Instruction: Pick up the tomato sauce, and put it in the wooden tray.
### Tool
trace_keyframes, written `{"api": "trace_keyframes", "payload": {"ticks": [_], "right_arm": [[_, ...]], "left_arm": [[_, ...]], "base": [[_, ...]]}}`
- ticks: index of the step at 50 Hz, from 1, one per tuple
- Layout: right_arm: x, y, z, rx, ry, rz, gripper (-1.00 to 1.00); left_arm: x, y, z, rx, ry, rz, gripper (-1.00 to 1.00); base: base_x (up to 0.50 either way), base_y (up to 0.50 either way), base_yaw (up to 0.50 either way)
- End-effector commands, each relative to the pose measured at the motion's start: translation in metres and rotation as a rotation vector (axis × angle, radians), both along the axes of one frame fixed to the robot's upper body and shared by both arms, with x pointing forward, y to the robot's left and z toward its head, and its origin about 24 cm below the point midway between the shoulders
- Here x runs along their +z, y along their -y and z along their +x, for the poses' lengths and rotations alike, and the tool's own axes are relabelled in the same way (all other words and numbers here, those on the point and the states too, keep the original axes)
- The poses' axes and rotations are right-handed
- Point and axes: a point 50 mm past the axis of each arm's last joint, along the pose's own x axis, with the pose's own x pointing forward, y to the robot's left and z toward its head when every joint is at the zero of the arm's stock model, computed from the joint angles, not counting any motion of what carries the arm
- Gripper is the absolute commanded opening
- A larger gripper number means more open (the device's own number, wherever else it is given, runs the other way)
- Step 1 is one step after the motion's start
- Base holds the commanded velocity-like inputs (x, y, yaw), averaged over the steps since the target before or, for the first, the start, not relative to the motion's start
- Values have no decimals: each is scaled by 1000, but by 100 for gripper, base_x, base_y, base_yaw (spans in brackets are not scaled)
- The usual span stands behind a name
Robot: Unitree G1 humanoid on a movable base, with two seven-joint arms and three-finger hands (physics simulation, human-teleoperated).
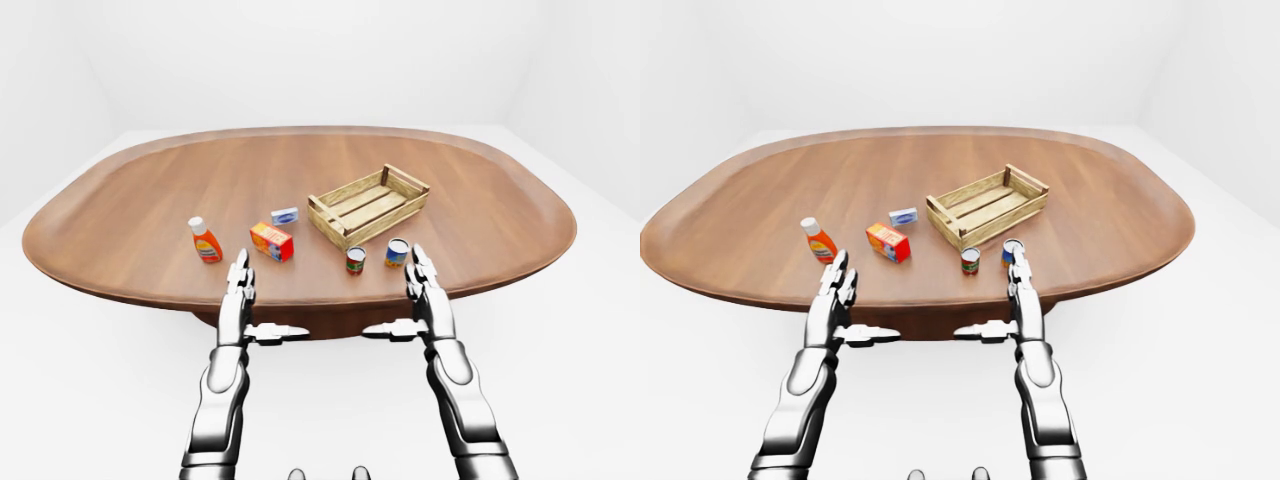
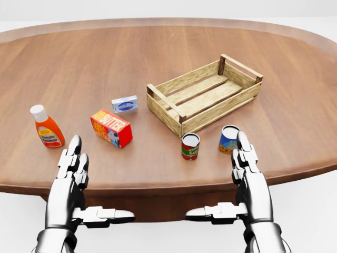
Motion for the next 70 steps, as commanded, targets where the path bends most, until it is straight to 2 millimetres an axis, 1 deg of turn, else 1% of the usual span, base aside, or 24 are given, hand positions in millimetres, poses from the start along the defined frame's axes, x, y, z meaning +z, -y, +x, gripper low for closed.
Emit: {"api": "trace_keyframes", "payload": {"ticks": [1, 12, 13, 15, 16, 17, 18, 19, 20, 21, 22, 23, 24, 25, 26, 27, 28, 29, 32, 40, 45, 48, 57, 70], "right_arm": [[0, 5, -2, 23, -3, -5, 100], [4, 5, -3, 22, 10, -18, 100], [7, 6, -4, 18, 14, -19, 100], [20, 10, -8, 0, 39, -9, 100], [33, 12, -12, -13, 94, -9, 100], [48, 15, -17, -26, 160, -7, 100], [71, 18, -27, -33, 260, -20, 100], [88, 20, -34, -33, 332, -31, 100], [106, 24, -44, -47, 416, -46, 100], [117, 26, -51, -56, 468, -59, 100], [125, 29, -57, -63, 507, -64, 100], [134, 31, -64, -74, 548, -71, 100], [141, 34, -70, -84, 587, -69, 100], [142, 34, -71, -85, 591, -70, 100], [147, 34, -75, -89, 613, -78, 100], [147, 34, -75, -89, 615, -80, 100], [151, 34, -79, -94, 638, -89, 100], [154, 35, -80, -97, 650, -90, 100], [156, 35, -83, -96, 665, -91, 100], [148, 33, -77, -91, 619, -88, 100], [147, 33, -78, -71, 617, -64, 100], [147, 34, -79, -63, 622, -51, 100], [142, 33, -76, -54, 593, -41, 100], [142, 38, -76, -66, 594, -43, 100]], "left_arm": [[-1, -9, 0, 0, -5, -10, 100], [-3, -9, 1, 0, -2, 9, 100], [-2, -10, 0, 0, 1, 13, 100], [6, -13, -2, 21, 24, 12, 100], [13, -16, -4, 31, 42, 8, 100], [26, -21, -9, 43, 62, -3, 100], [41, -26, -14, 59, 123, -6, 100], [56, -31, -20, 72, 192, -9, 100], [79, -38, -30, 90, 290, -16, 100], [92, -43, -37, 103, 353, -17, 100], [106, -47, -42, 119, 413, -12, 100], [113, -52, -49, 143, 450, -4, 100], [125, -59, -56, 173, 511, -16, 100], [126, -59, -57, 175, 516, -16, 100], [139, -64, -65, 190, 583, -27, 100], [140, -65, -66, 191, 588, -27, 100], [148, -69, -72, 206, 635, -31, 100], [150, -70, -74, 210, 644, -28, 100], [151, -74, -73, 225, 652, -32, 100], [148, -78, -69, 243, 633, -26, 100], [141, -76, -64, 232, 597, -28, 100], [144, -76, -66, 230, 611, -32, 100], [143, -78, -65, 237, 605, -33, 100], [142, -78, -65, 238, 601, -35, 100]], "base": [[0, 0, 0], [0, 0, 0], [0, 0, 0], [0, 0, 0], [0, 0, 0], [0, 0, 0], [0, 0, 0], [0, 0, 0], [0, 0, 0], [0, 0, 0], [0, 0, 0], [0, 0, 0], [0, 0, 0], [0, 0, 0], [0, 0, 0], [0, 0, 0], [0, 0, 0], [0, 0, 0], [0, 0, 0], [0, 0, 0], [0, 0, 0], [7, 0, 0], [48, 0, 0], [50, 0, 0]]}}
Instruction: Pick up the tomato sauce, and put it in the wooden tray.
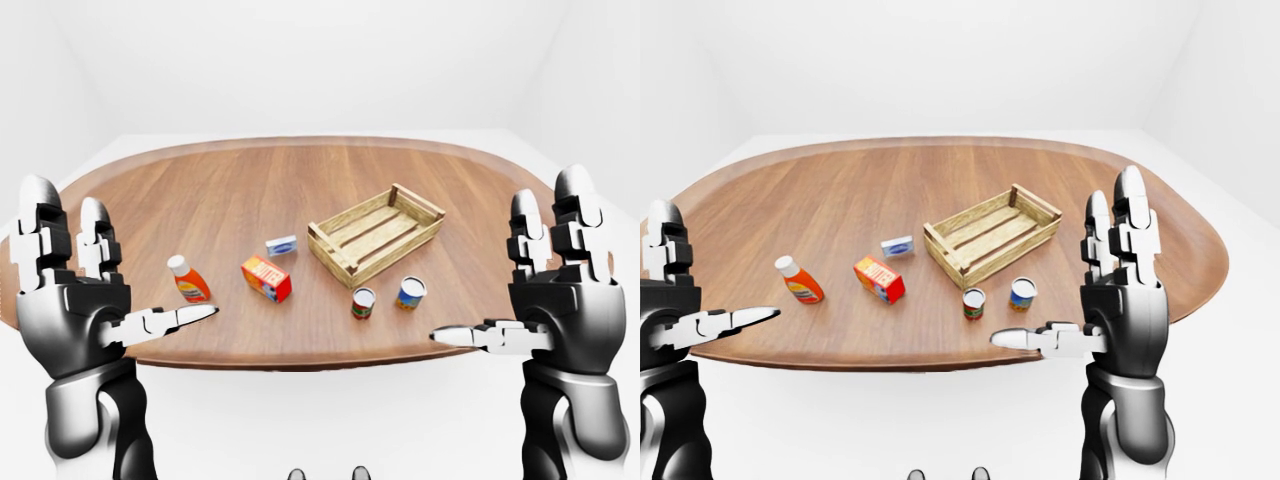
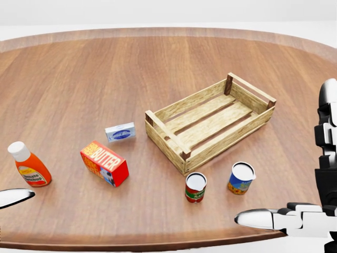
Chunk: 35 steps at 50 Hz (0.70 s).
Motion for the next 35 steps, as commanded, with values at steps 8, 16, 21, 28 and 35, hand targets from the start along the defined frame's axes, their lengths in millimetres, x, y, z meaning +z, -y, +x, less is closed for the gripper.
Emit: {"api": "trace_keyframes", "payload": {"ticks": [8, 16, 21, 28, 35], "right_arm": [[-2, 4, 0, -5, -9, 1, 100], [-2, 4, 0, -4, -8, -1, 100], [-2, 4, -1, -6, -8, -1, 100], [-2, 4, -1, -4, -12, -3, 100], [-3, 4, 0, 0, -15, -2, 100]], "left_arm": [[-1, 0, 0, 0, -3, -2, 100], [0, 0, 0, -3, 1, -3, 100], [-1, -1, 0, -1, -2, -5, 100], [0, -1, 0, -3, 0, -4, 100], [-1, -1, 0, -3, -3, -4, 100]], "base": [[50, 0, 0], [50, 0, 0], [50, 0, 0], [50, 0, 0], [50, 0, 0]]}}
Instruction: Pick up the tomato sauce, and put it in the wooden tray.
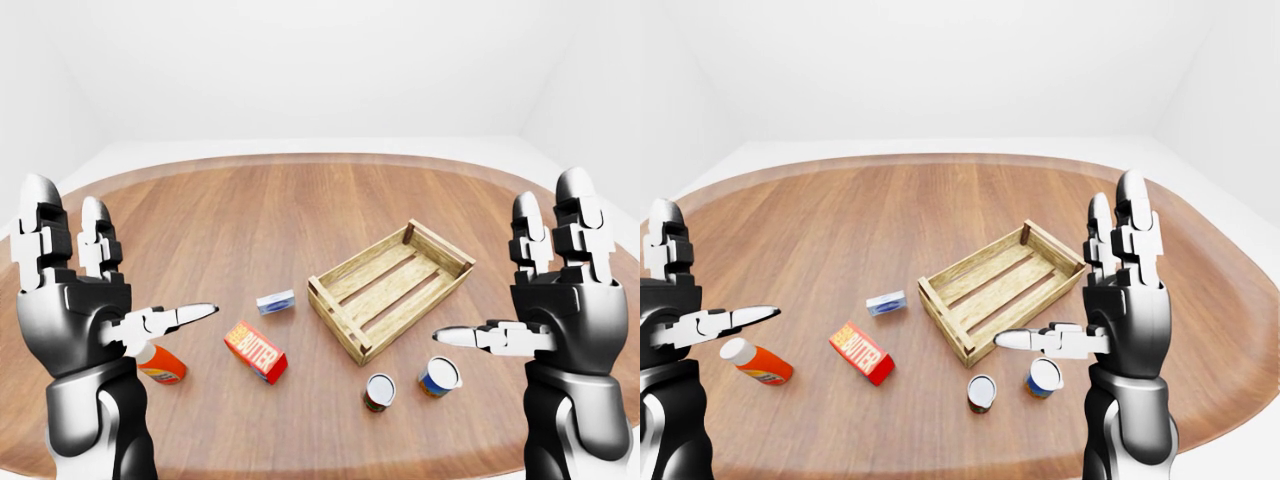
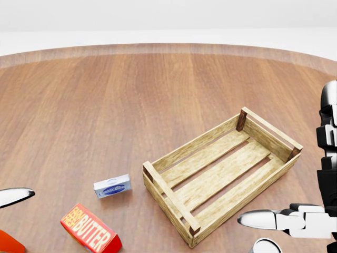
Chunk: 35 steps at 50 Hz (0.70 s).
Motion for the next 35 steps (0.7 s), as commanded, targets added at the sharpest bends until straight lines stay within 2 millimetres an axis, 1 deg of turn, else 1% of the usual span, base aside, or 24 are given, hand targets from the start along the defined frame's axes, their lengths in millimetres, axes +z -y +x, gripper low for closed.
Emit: {"api": "trace_keyframes", "payload": {"ticks": [1, 19, 32, 35], "right_arm": [[-1, 0, 0, 3, -6, 0, 100], [-2, 1, 0, -7, -10, 6, 100], [-2, -11, -2, 36, -19, -46, 100], [3, -14, -3, 47, 5, -47, 100]], "left_arm": [[-1, -1, -1, 2, -5, 0, 100], [-1, 0, 0, 0, -7, 1, 100], [-5, 1, 3, -5, -25, 2, 100], [-5, 3, 2, -11, -24, 3, 100]], "base": [[50, 0, 0], [49, 0, 0], [0, 0, 0], [0, 0, 0]]}}
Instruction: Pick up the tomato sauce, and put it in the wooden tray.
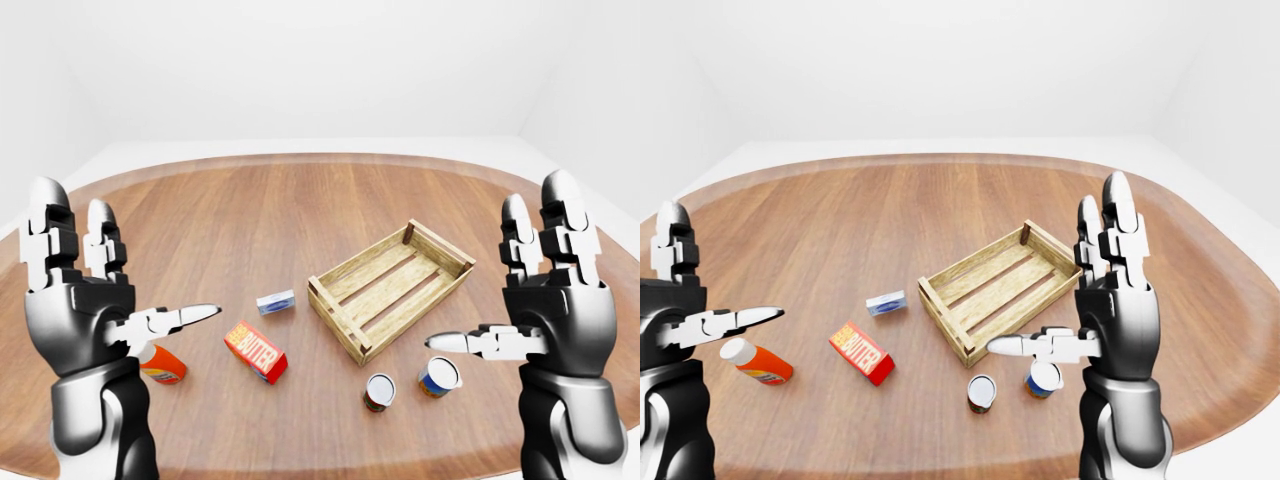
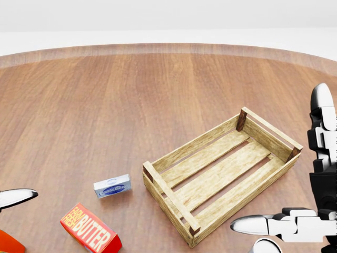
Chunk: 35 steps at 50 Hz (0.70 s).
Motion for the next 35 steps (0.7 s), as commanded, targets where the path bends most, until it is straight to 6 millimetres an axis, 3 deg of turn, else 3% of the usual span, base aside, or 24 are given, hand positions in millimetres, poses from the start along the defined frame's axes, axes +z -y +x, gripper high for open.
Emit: {"api": "trace_keyframes", "payload": {"ticks": [1, 11, 15, 18, 29, 35], "right_arm": [[7, -9, -3, 39, 34, -18, 100], [14, -15, -6, 63, 73, -22, 100], [33, -18, -15, 92, 179, -33, 100], [35, -21, -18, 101, 191, -59, 100], [-8, -26, -24, 116, -92, -123, 100], [-17, -29, -33, 138, -159, -134, 100]], "left_arm": [[-2, 2, 1, -9, -9, 2, 100], [-3, 4, 1, -16, -13, 1, 100], [-4, 4, 3, -16, -21, -1, 100], [-3, 5, 1, -18, -15, 2, 100], [-5, 7, 2, -23, -23, 6, 100], [-3, 4, 1, -18, -13, 5, 100]], "base": [[0, 0, 0], [0, 0, 0], [0, 0, 0], [0, 0, 0], [0, 0, 0], [0, 0, 0]]}}
